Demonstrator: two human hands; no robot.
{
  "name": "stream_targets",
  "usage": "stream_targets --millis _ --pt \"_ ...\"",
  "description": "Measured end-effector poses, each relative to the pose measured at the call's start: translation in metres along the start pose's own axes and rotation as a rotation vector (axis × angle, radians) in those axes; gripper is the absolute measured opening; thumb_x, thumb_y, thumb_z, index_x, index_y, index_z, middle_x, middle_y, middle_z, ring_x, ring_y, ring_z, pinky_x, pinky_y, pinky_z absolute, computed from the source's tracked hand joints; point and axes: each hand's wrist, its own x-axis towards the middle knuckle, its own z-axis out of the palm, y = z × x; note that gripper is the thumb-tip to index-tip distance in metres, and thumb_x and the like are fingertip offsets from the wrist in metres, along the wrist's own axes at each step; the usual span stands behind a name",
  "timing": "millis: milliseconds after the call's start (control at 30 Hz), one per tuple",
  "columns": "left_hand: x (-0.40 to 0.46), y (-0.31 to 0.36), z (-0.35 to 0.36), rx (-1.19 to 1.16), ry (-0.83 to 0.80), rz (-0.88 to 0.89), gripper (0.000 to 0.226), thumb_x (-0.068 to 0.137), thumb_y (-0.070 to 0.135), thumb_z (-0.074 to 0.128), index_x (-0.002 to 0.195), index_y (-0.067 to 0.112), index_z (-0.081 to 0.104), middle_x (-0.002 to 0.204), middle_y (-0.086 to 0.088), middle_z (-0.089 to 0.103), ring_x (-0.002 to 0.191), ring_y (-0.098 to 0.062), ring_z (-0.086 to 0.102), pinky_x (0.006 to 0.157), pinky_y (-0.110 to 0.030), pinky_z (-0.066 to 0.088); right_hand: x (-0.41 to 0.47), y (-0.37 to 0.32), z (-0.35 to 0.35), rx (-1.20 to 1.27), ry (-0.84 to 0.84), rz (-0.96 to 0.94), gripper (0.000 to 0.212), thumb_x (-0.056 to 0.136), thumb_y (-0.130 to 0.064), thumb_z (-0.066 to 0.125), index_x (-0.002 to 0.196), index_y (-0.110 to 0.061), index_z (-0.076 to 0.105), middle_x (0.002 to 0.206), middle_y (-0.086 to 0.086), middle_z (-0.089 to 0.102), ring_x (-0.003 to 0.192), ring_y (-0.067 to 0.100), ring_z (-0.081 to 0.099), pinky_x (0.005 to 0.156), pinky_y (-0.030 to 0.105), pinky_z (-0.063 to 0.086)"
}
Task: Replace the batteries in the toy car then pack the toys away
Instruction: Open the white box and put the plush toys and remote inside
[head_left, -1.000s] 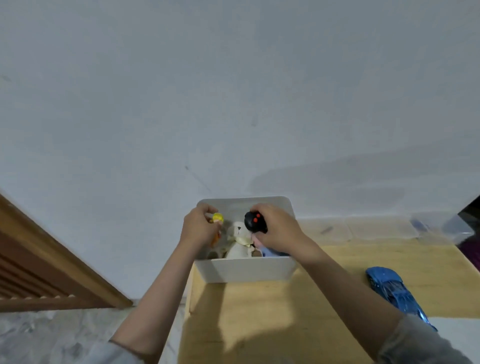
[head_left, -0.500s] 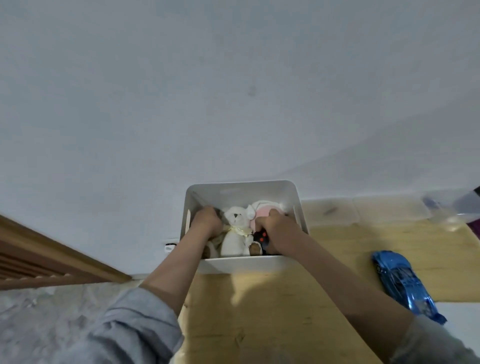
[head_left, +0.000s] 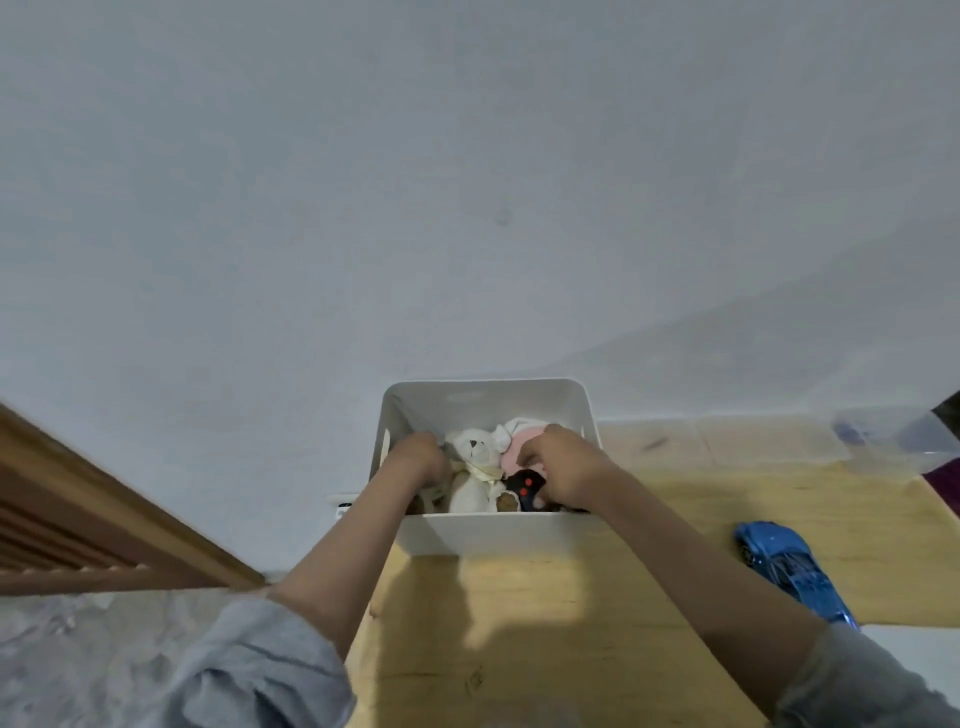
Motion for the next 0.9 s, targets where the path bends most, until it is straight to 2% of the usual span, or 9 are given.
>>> stream_targets --millis 67,133,233,333,433,533,733,833,900 --pt "-0.021 -0.003 -0.001 -0.020 0.070 0.042 0.019 0.091 0.018 0.049 0.097 0.002 0.057 0.107 -0.018 0.062 0.099 -0.030 0.059 0.069 -0.030 0.045 -0.016 0.001 -0.006 0.045 0.125 -0.010 0.043 0.075 -0.008 0.075 0.115 -0.018 0.063 0.110 0.004 0.052 0.097 0.022 0.062 0.081 0.034 0.051" --pt "-0.047 -0.003 0.003 -0.085 0.199 0.081 0.021 0.090 0.021 0.050 0.099 0.004 0.056 0.107 -0.016 0.061 0.098 -0.030 0.058 0.067 -0.029 0.042 -0.039 0.001 -0.010 0.149 0.315 -0.049 0.035 0.080 -0.013 0.070 0.113 -0.019 0.064 0.104 0.002 0.052 0.089 0.012 0.061 0.081 0.029 0.047" --pt "-0.083 0.011 0.023 -0.162 0.351 0.202 0.040 0.091 0.028 0.051 0.124 0.006 0.049 0.125 -0.014 0.054 0.116 -0.032 0.051 0.088 -0.036 0.044 -0.082 0.005 -0.002 0.207 0.525 -0.097 0.024 0.083 -0.016 0.066 0.107 -0.017 0.067 0.098 0.002 0.056 0.085 0.010 0.054 0.078 0.021 0.038" --pt "-0.108 0.033 0.048 -0.128 0.450 0.300 0.057 0.089 0.035 0.053 0.139 0.013 0.036 0.145 -0.015 0.035 0.133 -0.035 0.034 0.107 -0.047 0.032 -0.123 0.015 0.015 0.275 0.584 -0.088 0.024 0.080 -0.010 0.069 0.103 -0.014 0.069 0.096 0.003 0.058 0.086 0.011 0.054 0.079 0.020 0.038" --pt "-0.129 0.052 0.075 -0.100 0.443 0.372 0.066 0.089 0.036 0.053 0.144 0.014 0.026 0.154 -0.015 0.020 0.142 -0.031 0.019 0.112 -0.050 0.024 -0.162 0.033 0.034 0.321 0.604 -0.046 0.025 0.077 -0.008 0.072 0.102 -0.011 0.069 0.096 0.003 0.061 0.086 0.010 0.053 0.081 0.022 0.042" --pt "-0.150 0.069 0.103 -0.089 0.418 0.450 0.063 0.088 0.036 0.053 0.142 0.013 0.030 0.150 -0.016 0.026 0.139 -0.033 0.023 0.112 -0.046 0.027 -0.194 0.060 0.050 0.337 0.663 -0.005 0.025 0.076 -0.010 0.075 0.100 -0.013 0.069 0.094 -0.002 0.062 0.085 0.007 0.055 0.077 0.007 0.038" --pt "-0.185 0.124 0.159 -0.112 0.392 0.490 0.059 0.091 0.039 0.049 0.141 0.013 0.032 0.149 -0.017 0.027 0.136 -0.033 0.027 0.112 -0.041 0.027 -0.237 0.135 0.062 0.258 0.697 -0.016 0.027 0.069 -0.005 0.082 0.093 -0.007 0.070 0.088 0.004 0.066 0.074 0.013 0.059 0.068 0.024 0.048" --pt "-0.202 0.173 0.194 -0.117 0.286 0.456 0.061 0.092 0.037 0.049 0.145 0.015 0.028 0.154 -0.018 0.017 0.141 -0.033 0.018 0.115 -0.043 0.022 -0.264 0.181 0.053 0.280 0.669 0.014 0.023 0.069 -0.003 0.080 0.090 -0.006 0.070 0.085 -0.001 0.063 0.077 0.015 0.060 0.070 0.015 0.042" --pt "-0.213 0.211 0.220 -0.128 0.233 0.439 0.059 0.091 0.036 0.050 0.143 0.015 0.031 0.152 -0.018 0.021 0.138 -0.034 0.023 0.113 -0.042 0.027 -0.282 0.221 0.047 0.321 0.637 0.049 0.017 0.074 -0.011 0.075 0.090 -0.006 0.069 0.084 -0.001 0.060 0.081 0.014 0.059 0.070 0.011 0.038"
